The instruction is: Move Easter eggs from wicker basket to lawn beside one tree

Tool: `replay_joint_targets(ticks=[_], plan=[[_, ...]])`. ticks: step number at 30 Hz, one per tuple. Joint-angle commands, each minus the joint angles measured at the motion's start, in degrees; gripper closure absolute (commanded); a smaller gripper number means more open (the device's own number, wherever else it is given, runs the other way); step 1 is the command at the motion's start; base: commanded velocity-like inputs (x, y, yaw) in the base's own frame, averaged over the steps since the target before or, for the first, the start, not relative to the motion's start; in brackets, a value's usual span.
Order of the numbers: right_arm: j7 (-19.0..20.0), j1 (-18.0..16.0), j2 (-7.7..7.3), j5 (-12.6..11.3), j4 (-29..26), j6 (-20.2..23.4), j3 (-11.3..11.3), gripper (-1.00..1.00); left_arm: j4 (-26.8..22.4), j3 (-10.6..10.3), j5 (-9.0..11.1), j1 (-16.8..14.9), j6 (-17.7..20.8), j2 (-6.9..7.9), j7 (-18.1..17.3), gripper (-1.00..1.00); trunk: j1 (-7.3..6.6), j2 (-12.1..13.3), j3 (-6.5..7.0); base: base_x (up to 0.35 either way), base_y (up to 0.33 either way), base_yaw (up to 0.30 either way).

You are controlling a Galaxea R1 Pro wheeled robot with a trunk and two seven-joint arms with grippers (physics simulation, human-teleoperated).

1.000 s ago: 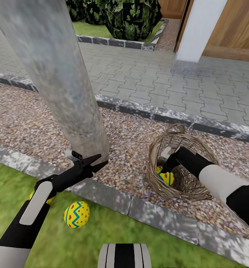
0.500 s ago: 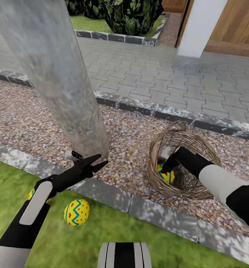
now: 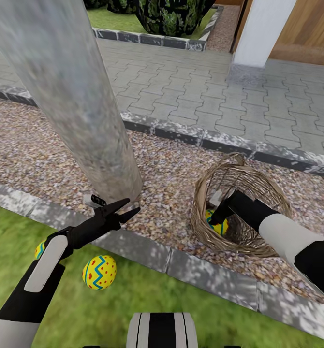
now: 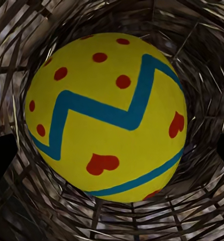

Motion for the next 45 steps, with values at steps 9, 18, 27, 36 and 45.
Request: replay_joint_targets(ticks=[9, 18, 27, 36, 45], plan=[[0.4, 0.0, -0.04, 0.5, -0.1, 0.2, 0.0, -1.0, 0.0, -0.8, 0.2, 0.0, 0.2, 0.03, -0.1, -1.0, 0.07, -0.1, -0.7, 0.0, 0.0, 0.0], [0.1, -0.3, -0.04, 0.5, 0.0, 0.3, 0.1, -1.0, 0.0, -0.8, 0.2, 0.0, 0.2, 0.03, -0.1, -1.0, 0.15, -0.1, -1.36, 0.0, 0.0, 0.0], [-0.4, -0.4, -0.04, 0.5, 0.1, 0.5, 0.1, -1.0, 0.0, -0.8, 0.2, 0.0, 0.2, 0.03, -0.1, -1.0, 0.25, -0.1, -2.25, 0.0, 0.0, 0.0], [-0.3, -0.5, 0.03, 0.4, 0.3, 0.5, 0.1, -1.0, 0.0, -0.8, 0.2, -0.1, 0.2, 0.03, -0.1, -1.0, 0.35, -0.2, -3.14, 0.0, 0.0, 0.0], [-0.5, -0.5, 0.01, 0.4, 0.2, 0.6, 0.1, -1.0, 0.0, -0.8, 0.2, 0.0, 0.2, 0.03, -0.1, -1.0, 0.4, -0.2, -3.58, 0.0, 0.0, 0.0]])
